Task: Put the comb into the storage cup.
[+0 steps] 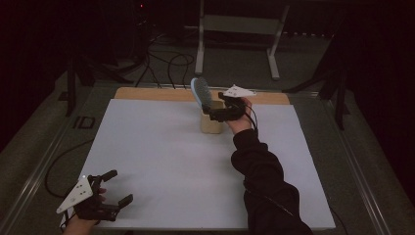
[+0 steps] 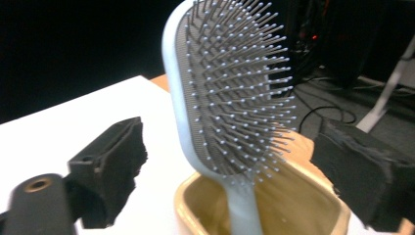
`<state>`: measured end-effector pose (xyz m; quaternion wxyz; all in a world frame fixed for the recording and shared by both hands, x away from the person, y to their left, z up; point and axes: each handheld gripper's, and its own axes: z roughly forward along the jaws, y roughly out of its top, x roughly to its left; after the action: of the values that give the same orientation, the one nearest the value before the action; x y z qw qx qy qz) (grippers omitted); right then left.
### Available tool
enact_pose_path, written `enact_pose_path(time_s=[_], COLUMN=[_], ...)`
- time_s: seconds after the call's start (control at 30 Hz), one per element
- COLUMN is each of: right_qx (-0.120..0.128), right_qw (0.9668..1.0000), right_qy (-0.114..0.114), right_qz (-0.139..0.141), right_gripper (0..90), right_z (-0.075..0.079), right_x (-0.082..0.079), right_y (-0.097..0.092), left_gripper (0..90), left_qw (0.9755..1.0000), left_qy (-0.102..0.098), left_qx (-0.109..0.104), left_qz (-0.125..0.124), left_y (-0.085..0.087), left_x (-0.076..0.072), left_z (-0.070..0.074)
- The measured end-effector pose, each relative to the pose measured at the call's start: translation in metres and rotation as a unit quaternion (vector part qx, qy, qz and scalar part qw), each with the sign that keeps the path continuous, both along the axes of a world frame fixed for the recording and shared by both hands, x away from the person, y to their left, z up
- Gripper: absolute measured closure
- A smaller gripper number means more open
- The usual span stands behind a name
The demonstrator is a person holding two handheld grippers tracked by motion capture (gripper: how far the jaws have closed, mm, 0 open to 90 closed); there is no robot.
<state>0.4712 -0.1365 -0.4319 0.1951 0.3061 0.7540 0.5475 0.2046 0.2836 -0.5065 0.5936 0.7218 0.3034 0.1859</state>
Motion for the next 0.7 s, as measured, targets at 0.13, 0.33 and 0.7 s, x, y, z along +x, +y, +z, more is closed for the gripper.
enact_pose_path(time_s=[0.13,0.33,0.7], right_qx=[-0.015,-0.021,-0.027], right_qw=[0.9998,0.9996,0.9990], right_qy=[0.011,0.019,0.035], right_qz=[-0.001,-0.004,-0.005], right_gripper=[12.0,10.9,10.7], right_z=[0.006,0.013,0.014], right_x=[-0.001,-0.009,-0.022], right_y=[-0.002,-0.010,-0.024], left_gripper=[0.0,0.0,0.0], left_qw=[1.0000,1.0000,1.0000], left_qy=[0.000,0.001,0.000], left_qx=[0.001,0.000,0.002], left_qz=[0.000,0.001,0.002], left_y=[0.000,0.000,0.000], left_x=[0.000,-0.001,-0.001], left_z=[0.000,0.000,0.000])
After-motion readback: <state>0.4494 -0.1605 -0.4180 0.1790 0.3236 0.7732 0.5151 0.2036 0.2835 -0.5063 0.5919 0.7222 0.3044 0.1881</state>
